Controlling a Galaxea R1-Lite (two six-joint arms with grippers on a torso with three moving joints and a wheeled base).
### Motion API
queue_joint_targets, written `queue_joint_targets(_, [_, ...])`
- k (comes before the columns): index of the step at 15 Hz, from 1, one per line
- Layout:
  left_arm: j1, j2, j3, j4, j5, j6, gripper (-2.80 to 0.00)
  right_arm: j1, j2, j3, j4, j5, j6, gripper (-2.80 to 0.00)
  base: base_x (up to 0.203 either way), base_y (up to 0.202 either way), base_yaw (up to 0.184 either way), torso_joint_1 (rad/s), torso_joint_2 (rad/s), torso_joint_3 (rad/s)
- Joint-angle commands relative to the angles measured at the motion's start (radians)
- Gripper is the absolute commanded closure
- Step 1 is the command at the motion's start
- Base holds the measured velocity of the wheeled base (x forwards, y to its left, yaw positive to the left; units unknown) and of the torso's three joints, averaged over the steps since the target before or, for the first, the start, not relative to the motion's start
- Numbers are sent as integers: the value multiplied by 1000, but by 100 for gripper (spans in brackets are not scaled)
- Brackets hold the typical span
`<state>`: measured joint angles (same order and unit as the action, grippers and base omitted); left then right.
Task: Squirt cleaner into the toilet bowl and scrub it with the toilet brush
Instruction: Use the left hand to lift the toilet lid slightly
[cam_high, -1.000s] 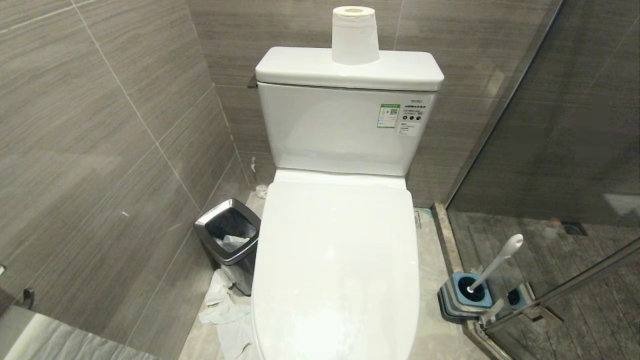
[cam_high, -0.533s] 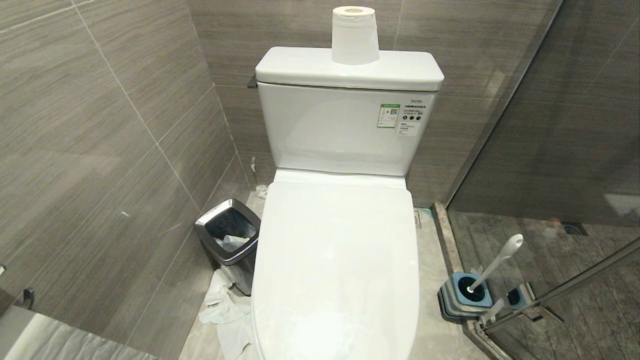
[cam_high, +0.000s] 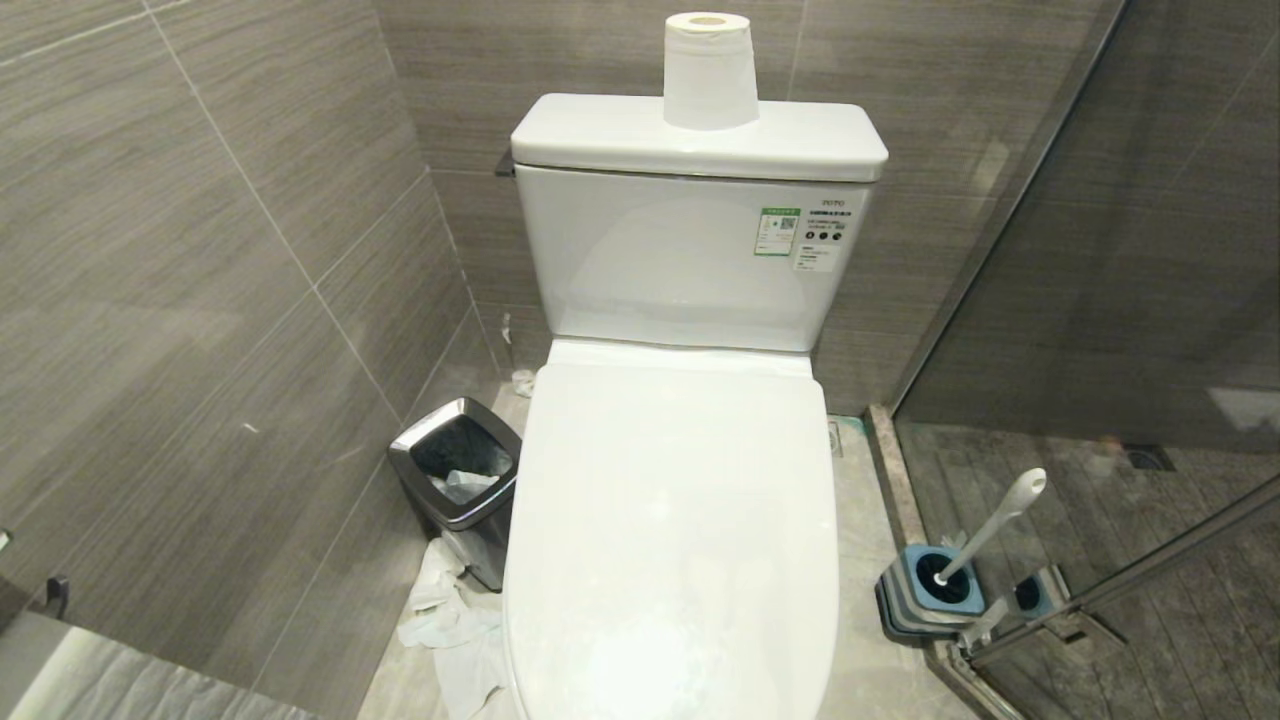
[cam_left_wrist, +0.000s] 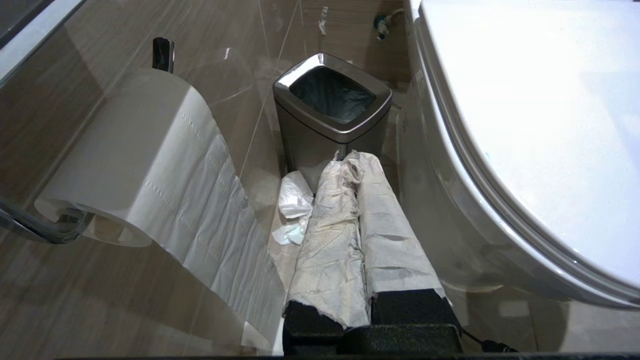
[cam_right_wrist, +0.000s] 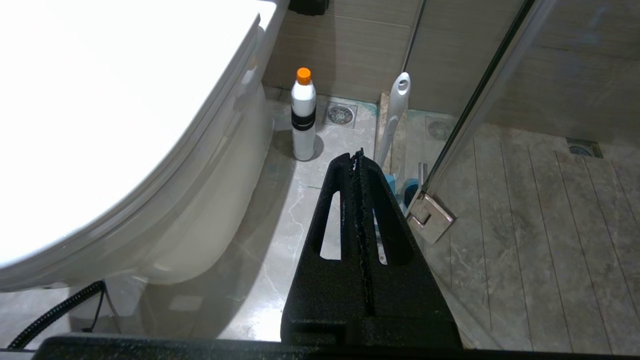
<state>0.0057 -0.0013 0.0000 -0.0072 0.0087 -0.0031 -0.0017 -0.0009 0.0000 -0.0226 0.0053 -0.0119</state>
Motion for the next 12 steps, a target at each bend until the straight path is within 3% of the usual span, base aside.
queue_joint_targets(1, [0,0,5,0,2,10,0,0,-1,12,0,1,0,0,0,0,0,0,0,0])
queue_joint_targets(5, [0,0,6,1,-9,63,0,0,-1,12,0,1,0,0,0,0,0,0,0,0])
queue_joint_targets(12, [0,0,5,1,-1,13,0,0,-1,12,0,1,0,0,0,0,0,0,0,0])
